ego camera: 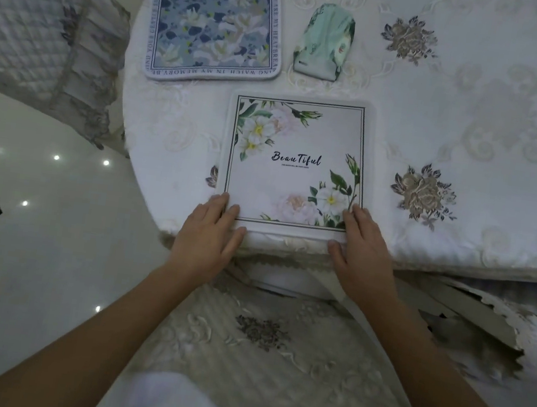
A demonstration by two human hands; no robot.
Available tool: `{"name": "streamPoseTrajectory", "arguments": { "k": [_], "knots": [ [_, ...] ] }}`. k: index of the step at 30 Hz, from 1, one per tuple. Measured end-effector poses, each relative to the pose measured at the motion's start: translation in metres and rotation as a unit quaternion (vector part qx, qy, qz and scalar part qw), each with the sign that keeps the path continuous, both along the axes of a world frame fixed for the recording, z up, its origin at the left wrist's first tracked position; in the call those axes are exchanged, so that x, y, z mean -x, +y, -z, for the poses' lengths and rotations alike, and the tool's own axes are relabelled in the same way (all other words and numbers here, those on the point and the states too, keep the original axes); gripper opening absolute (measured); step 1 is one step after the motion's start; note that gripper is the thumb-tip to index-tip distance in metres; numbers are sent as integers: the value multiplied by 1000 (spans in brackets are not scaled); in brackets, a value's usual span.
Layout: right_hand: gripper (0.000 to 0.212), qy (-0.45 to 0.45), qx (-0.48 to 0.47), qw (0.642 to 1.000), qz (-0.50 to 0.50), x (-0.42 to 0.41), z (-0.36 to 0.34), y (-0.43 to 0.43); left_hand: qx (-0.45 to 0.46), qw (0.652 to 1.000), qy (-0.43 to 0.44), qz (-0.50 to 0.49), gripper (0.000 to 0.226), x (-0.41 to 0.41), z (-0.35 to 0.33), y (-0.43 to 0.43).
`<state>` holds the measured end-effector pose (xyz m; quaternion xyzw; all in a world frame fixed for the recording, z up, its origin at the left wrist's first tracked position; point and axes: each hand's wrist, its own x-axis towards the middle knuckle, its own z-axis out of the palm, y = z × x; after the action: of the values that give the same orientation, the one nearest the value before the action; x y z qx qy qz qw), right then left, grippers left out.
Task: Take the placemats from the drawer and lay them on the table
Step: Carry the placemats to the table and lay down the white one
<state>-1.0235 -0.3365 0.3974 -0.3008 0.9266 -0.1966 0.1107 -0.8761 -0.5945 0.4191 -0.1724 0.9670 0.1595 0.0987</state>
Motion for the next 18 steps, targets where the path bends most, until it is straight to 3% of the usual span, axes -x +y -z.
{"name": "streamPoseTrajectory", "arguments": {
  "k": [9,18],
  "knots": [
    [57,5,-18,991,-133,-41,-1,-49,-6,997,-13,69,68,6,-2,50],
    [58,13,-55,990,-131,-33,2,-11,-30,998,-10,62,66,-21,-2,13]
  ]
}}
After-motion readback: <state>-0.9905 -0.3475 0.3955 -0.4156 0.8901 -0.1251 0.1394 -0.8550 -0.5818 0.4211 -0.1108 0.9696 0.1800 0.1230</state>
